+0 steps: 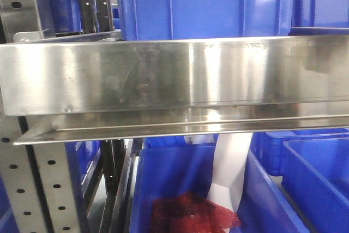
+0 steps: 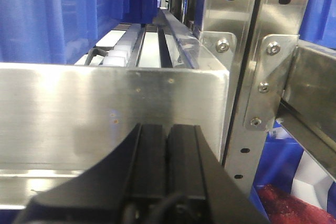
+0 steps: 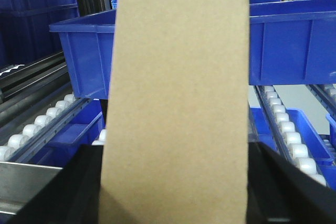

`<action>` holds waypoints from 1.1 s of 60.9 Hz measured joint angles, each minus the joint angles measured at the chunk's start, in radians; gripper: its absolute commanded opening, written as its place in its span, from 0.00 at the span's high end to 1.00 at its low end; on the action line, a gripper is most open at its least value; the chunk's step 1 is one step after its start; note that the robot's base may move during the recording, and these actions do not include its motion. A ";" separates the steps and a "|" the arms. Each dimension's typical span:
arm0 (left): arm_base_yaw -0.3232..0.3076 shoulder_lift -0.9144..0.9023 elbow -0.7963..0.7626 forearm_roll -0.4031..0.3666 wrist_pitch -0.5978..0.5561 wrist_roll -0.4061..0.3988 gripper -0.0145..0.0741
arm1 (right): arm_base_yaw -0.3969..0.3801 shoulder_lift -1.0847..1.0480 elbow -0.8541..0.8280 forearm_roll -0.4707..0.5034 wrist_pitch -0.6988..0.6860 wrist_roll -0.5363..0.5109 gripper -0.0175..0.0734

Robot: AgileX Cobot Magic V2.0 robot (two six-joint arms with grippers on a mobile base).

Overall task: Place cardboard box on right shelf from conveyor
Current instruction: 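Raise the held box over the upper shelf roller lane with the right gripper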

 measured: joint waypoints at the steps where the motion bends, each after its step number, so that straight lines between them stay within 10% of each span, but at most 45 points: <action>1: 0.000 0.000 0.000 0.000 0.000 0.000 0.97 | 0.000 0.000 0.000 0.000 0.000 0.000 0.67; 30: 0.000 0.000 0.000 0.000 0.000 0.000 0.97 | 0.000 0.238 -0.134 -0.013 -0.059 -0.092 0.67; 67: 0.000 0.000 0.000 0.000 0.000 0.000 0.97 | 0.275 0.790 -0.359 -0.127 -0.066 -1.040 0.67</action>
